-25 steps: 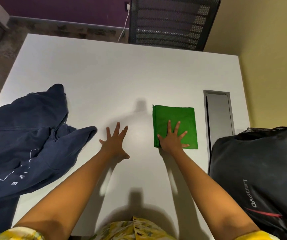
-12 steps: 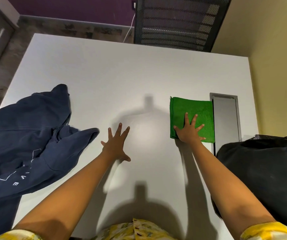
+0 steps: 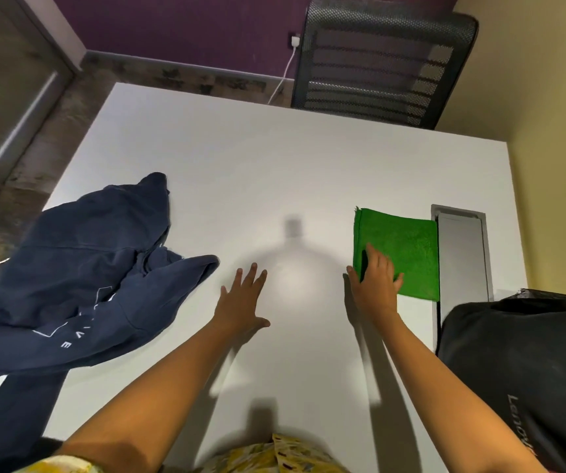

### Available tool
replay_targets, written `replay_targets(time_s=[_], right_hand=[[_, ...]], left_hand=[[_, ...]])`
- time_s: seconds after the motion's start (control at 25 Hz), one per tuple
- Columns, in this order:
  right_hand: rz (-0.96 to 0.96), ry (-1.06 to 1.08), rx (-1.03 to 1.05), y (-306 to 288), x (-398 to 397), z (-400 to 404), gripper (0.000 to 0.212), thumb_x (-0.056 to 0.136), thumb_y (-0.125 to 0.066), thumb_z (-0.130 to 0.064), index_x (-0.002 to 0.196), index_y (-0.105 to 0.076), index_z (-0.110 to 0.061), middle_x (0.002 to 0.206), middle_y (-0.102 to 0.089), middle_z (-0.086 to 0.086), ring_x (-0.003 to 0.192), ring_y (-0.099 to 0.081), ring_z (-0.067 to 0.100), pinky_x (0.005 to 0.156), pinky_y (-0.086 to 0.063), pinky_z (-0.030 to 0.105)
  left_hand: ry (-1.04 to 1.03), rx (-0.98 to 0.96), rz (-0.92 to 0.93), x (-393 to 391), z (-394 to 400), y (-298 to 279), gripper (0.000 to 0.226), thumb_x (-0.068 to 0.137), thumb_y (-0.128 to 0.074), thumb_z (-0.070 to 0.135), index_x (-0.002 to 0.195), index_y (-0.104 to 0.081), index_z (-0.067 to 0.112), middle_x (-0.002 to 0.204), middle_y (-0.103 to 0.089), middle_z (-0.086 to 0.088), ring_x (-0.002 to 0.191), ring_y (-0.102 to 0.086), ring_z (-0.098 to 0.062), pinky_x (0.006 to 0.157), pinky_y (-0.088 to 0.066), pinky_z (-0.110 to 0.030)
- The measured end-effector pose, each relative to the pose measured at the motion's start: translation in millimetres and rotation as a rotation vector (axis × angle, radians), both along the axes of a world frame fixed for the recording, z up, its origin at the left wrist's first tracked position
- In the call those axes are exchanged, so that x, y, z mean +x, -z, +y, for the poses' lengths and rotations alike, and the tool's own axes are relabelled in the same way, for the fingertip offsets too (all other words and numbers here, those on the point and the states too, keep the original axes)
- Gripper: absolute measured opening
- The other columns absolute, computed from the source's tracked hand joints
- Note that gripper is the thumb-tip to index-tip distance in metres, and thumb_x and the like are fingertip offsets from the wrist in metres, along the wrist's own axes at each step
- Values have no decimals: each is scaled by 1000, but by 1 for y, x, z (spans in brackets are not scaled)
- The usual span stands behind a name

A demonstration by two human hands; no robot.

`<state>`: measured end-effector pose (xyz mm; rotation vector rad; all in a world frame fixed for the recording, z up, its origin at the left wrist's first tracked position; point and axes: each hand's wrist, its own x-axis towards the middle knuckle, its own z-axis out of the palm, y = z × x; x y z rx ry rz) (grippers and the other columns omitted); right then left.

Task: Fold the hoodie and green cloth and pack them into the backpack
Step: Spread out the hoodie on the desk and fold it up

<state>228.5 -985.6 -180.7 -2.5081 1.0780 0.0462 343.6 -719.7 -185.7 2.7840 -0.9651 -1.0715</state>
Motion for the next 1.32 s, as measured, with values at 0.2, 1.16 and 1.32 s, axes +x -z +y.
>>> replay_targets(time_s=[0.2,1.16,1.32], right_hand=[[-222,-142,176,5,-13,45,51,92,-63,-31,138,-47,-17,139,-52,1,131,-45,24,106,-31,42],[1,-751,11,-49,115,335,97,82,-73,-40,157,-11,-34,161,-16,10,146,-21,30,119,-13,55],[26,-577,34,-44,133,335,87,84,-72,-28,154,-21,-34,161,-16,6,147,-18,30,118,-14,57]], left_hand=[[30,-77,-116,-18,42,-4,92,94,-60,37,158,4,24,167,-4,2,154,-4,-22,123,-10,-39],[-593,50,-635,17,329,-114,50,84,-65,21,133,-55,30,141,-41,-4,137,-31,-31,120,-13,-53],[-883,-603,-388,44,332,-131,45,83,-55,4,125,-61,20,128,-50,-2,122,-43,-28,110,-32,-42]])
